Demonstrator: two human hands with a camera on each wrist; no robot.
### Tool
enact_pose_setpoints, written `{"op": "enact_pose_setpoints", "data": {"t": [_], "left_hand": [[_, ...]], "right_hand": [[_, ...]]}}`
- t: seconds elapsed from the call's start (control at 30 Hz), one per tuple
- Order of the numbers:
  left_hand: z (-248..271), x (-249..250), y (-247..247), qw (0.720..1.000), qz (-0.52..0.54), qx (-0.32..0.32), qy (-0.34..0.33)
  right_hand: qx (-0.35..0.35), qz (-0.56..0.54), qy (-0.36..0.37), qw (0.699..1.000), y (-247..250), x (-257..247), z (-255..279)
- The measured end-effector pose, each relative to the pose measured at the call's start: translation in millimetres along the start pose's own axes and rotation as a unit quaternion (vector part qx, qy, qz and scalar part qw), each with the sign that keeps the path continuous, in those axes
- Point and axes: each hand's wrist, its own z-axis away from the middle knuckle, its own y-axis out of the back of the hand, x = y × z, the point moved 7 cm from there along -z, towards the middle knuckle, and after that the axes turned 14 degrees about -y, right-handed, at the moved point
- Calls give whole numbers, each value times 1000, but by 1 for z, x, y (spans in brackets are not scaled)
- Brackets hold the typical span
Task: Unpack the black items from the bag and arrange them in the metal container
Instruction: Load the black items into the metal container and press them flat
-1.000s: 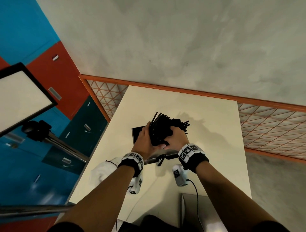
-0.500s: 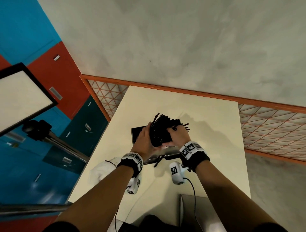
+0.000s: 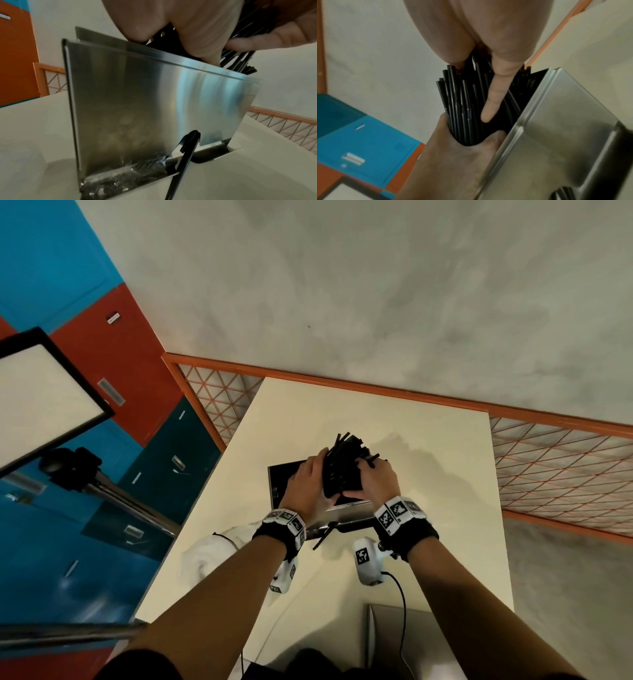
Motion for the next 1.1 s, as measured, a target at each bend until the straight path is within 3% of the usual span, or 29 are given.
{"op": "enact_pose_setpoints", "data": {"t": [0.1,0.2,0.27,0.33,0.5,0.7,0.83,0.97,1.03,1.1], "left_hand": [[2,-7,-2,1000,-7,-10,7],[5,-12,-3,1000,-18,-24,8],[8,-13,-6,999,-22,-41,-5],[11,-13,-8,998,-14,-49,-19],[18,-17,-6,999,36,-25,-29],[20,-15,-6,997,65,-29,-9],[19,-14,-6,998,62,-19,4],[19,-14,-8,999,42,-23,7],[20,-13,-8,999,27,-19,-1],[20,-12,-7,1000,14,0,-11]], "right_hand": [[28,74,36,996,1,0,4],[64,227,118,965,3,-4,10],[72,260,146,952,9,-4,15],[77,255,159,951,16,-3,20],[61,140,88,984,19,10,21],[10,182,107,977,-16,17,22],[119,221,215,944,-1,1,28],[251,173,288,908,31,-13,30],[240,178,236,925,37,-12,17],[170,204,180,947,26,-7,6]]}}
